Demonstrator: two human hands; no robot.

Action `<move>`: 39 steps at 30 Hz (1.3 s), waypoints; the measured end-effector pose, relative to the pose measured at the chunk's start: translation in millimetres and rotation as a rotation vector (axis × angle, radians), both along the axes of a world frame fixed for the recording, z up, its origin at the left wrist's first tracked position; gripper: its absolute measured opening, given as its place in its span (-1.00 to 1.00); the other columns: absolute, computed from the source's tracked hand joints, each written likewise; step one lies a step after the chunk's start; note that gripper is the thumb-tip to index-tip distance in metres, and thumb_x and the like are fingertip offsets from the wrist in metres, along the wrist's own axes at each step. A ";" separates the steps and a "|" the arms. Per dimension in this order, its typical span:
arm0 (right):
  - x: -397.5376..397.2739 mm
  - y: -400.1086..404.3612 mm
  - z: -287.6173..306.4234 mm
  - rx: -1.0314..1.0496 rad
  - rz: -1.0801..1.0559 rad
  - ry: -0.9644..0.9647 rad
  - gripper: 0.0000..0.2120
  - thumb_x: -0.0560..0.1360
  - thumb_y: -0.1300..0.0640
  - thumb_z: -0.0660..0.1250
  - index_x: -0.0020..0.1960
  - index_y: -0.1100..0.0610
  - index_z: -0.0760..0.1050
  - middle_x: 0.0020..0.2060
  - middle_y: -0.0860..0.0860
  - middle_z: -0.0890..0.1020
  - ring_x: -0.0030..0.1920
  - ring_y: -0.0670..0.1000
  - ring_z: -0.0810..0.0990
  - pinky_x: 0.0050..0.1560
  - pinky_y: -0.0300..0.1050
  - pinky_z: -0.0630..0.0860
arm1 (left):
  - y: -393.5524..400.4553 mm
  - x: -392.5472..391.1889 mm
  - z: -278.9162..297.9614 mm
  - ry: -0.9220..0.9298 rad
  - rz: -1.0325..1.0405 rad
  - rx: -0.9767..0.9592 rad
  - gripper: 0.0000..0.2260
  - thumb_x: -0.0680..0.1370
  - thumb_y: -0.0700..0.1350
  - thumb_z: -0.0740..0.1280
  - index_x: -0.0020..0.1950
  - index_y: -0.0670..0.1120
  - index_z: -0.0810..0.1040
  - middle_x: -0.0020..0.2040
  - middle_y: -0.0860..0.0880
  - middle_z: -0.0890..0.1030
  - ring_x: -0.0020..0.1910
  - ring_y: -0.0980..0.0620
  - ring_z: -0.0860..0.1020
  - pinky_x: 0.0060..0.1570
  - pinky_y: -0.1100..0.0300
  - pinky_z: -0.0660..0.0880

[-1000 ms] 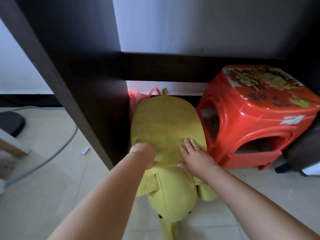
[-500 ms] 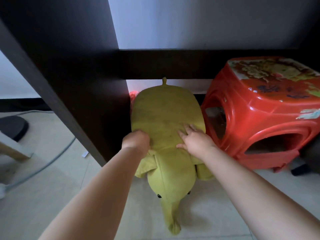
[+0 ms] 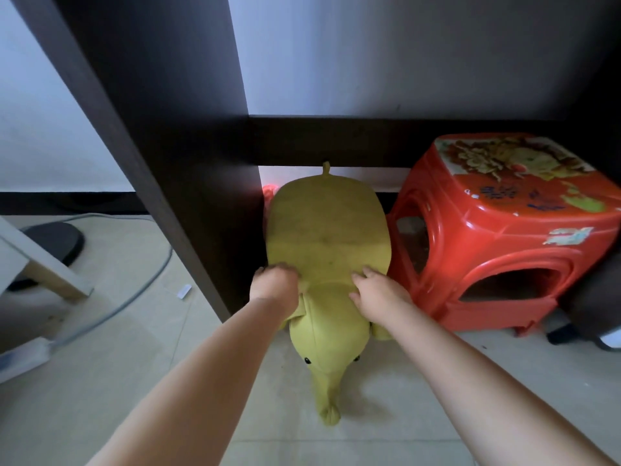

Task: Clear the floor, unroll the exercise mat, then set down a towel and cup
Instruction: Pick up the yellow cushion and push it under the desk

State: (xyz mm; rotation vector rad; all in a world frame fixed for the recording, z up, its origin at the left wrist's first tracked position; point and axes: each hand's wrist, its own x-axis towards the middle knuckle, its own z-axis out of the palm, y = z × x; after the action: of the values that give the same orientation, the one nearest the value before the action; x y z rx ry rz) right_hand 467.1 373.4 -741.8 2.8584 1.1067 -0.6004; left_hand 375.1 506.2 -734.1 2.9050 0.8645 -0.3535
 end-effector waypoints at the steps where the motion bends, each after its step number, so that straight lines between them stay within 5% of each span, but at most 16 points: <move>1: -6.0 -4.7 4.8 0.021 -0.012 0.000 -0.54 0.59 0.03 0.05 0.46 0.09 0.12 0.51 0.12 0.13 0.46 0.14 0.21 0.37 0.02 0.34 | -4.0 -5.6 6.0 -0.019 -0.008 -0.009 -0.67 0.52 -0.30 0.14 0.25 -0.14 0.48 0.21 -0.12 0.51 0.19 -0.11 0.48 0.22 0.11 0.38; 7: -66.2 -34.2 77.1 0.119 -0.097 0.006 -0.63 0.54 0.09 0.10 0.32 0.13 0.30 0.28 0.08 0.44 0.24 0.14 0.44 0.12 -0.04 0.45 | -27.4 -37.9 78.9 -0.060 -0.102 -0.053 -0.73 0.52 -0.22 0.15 0.18 -0.15 0.51 0.19 -0.10 0.52 0.20 -0.10 0.45 0.12 0.13 0.40; 16: -125.4 -79.8 254.8 0.262 -0.380 -0.041 -0.70 0.49 0.17 0.14 0.20 0.19 0.40 0.30 0.09 0.40 0.24 0.14 0.41 0.08 -0.04 0.44 | -86.1 -70.5 250.0 -0.052 -0.249 -0.123 -0.61 0.47 -0.28 0.16 0.28 -0.11 0.46 0.24 -0.10 0.51 0.23 -0.12 0.44 0.14 0.11 0.38; 21: -146.6 -111.1 368.6 0.359 -0.477 -0.130 -0.76 0.49 0.18 0.15 0.12 0.21 0.42 0.14 0.11 0.50 0.08 0.17 0.49 -0.14 -0.04 0.43 | -110.2 -83.1 361.3 -0.104 -0.385 -0.126 -0.66 0.49 -0.26 0.15 0.24 -0.13 0.49 0.22 -0.09 0.51 0.22 -0.11 0.43 0.13 0.11 0.38; 29: -159.9 -167.1 535.0 0.480 -0.536 -0.315 -0.69 0.51 0.18 0.14 0.24 0.19 0.40 0.17 0.10 0.52 0.15 0.16 0.48 0.01 -0.02 0.49 | -149.7 -76.4 532.0 -0.300 -0.559 -0.038 -0.67 0.53 -0.23 0.13 0.27 -0.13 0.48 0.27 -0.09 0.50 0.27 -0.13 0.42 0.16 0.06 0.38; 33: -181.3 -221.0 605.4 0.464 -0.554 -0.403 -0.76 0.50 0.19 0.13 0.12 0.21 0.43 0.09 0.12 0.56 0.10 0.18 0.50 -0.05 -0.02 0.49 | -203.9 -81.6 603.6 -0.392 -0.664 -0.008 -0.67 0.52 -0.23 0.15 0.25 -0.14 0.50 0.25 -0.10 0.51 0.25 -0.13 0.43 0.14 0.07 0.39; 39: -235.2 -334.5 684.8 0.383 -0.724 -0.550 -0.68 0.49 0.17 0.14 0.23 0.19 0.41 0.19 0.11 0.51 0.19 0.18 0.45 0.08 0.04 0.50 | -322.1 -104.5 697.0 -0.422 -0.880 0.077 -0.76 0.52 -0.20 0.16 0.10 -0.18 0.55 0.13 -0.15 0.51 0.15 -0.17 0.45 0.08 0.01 0.41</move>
State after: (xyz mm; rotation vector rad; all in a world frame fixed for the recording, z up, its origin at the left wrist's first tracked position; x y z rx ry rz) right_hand 231.9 38.9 -57.1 3.3768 0.0929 0.4614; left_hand 270.5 184.1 -37.2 3.0659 -0.4899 0.2561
